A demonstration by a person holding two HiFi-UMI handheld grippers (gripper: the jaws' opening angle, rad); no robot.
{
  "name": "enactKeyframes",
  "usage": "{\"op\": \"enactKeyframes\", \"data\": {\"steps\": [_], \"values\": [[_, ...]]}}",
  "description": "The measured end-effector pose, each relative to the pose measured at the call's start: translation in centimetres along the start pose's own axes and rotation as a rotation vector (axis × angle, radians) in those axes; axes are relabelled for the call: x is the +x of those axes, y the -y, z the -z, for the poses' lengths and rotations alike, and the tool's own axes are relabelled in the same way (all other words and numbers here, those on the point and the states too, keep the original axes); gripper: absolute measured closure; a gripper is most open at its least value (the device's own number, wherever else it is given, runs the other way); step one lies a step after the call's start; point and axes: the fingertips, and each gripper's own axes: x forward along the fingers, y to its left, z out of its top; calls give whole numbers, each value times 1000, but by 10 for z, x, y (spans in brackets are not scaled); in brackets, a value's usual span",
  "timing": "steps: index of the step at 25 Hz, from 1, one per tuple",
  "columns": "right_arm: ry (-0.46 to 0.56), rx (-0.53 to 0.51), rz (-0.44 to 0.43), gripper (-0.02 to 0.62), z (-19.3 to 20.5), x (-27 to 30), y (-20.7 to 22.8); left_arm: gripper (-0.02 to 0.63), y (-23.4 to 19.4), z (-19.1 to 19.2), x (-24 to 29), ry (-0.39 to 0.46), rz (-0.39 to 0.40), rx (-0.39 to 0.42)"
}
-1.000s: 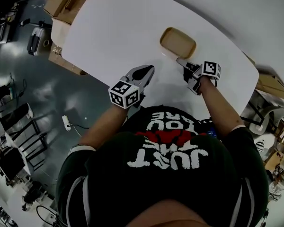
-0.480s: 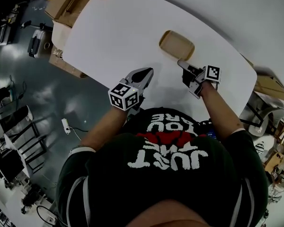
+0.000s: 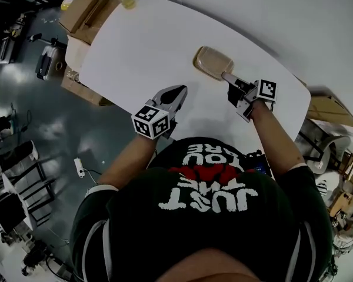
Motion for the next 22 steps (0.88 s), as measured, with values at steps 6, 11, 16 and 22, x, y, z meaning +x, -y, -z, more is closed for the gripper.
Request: {"op": "enactKeyframes", "data": {"steps": [6, 11, 16, 22], "values": [[44, -120, 8, 565, -25, -25, -48, 598, 20, -43, -6, 59, 23, 61], [104, -262, 37, 565, -57, -49, -96, 598, 36, -99, -11, 134, 51, 136], [162, -361, 32, 565, -83, -80, -158, 598, 72, -161, -15, 208, 96, 189], [226, -547, 99, 565, -114, -122, -233, 598, 123, -223, -19, 272, 140, 290]]}}
